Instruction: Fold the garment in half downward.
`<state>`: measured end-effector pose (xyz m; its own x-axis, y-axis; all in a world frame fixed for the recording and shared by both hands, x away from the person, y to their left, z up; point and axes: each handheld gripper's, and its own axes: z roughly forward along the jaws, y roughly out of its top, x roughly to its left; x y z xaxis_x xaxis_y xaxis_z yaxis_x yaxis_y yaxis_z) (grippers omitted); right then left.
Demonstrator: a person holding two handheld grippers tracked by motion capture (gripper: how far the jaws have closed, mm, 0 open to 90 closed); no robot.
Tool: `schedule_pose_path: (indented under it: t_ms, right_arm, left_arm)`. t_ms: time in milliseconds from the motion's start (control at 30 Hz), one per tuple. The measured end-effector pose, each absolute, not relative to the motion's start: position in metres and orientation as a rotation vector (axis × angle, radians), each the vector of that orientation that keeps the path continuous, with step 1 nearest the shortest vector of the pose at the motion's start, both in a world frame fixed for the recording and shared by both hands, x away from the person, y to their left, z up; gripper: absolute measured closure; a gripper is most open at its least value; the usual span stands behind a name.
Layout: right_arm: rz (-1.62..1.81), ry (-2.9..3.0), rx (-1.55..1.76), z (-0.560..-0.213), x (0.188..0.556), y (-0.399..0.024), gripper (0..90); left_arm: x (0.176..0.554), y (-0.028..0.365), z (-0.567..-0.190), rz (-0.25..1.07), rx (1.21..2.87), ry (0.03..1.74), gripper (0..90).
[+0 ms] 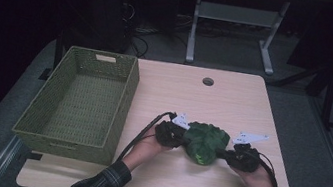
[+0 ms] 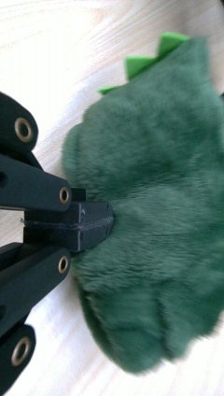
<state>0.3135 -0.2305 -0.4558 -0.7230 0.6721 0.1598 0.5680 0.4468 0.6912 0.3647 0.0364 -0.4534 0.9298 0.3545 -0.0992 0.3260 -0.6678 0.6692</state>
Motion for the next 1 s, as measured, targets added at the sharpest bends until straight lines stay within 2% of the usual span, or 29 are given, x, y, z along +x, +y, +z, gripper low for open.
schedule_pose_path:
  t_ms: [433,767,1000]
  right_arm:
    - [1.083,2.608,1.089,-0.467,0.316,-0.222,89.9]
    - [1.110,2.515,1.141,-0.454,0.308,-0.251,90.0]
    - [1.135,2.424,1.199,-0.445,0.316,-0.277,90.0]
  left_arm:
    - [0.368,0.035,-0.463,0.045,2.355,0.474,88.4]
    - [0.356,0.046,-0.441,0.038,2.331,0.448,86.1]
    - [0.337,0.051,-0.433,-0.003,2.348,0.411,87.1]
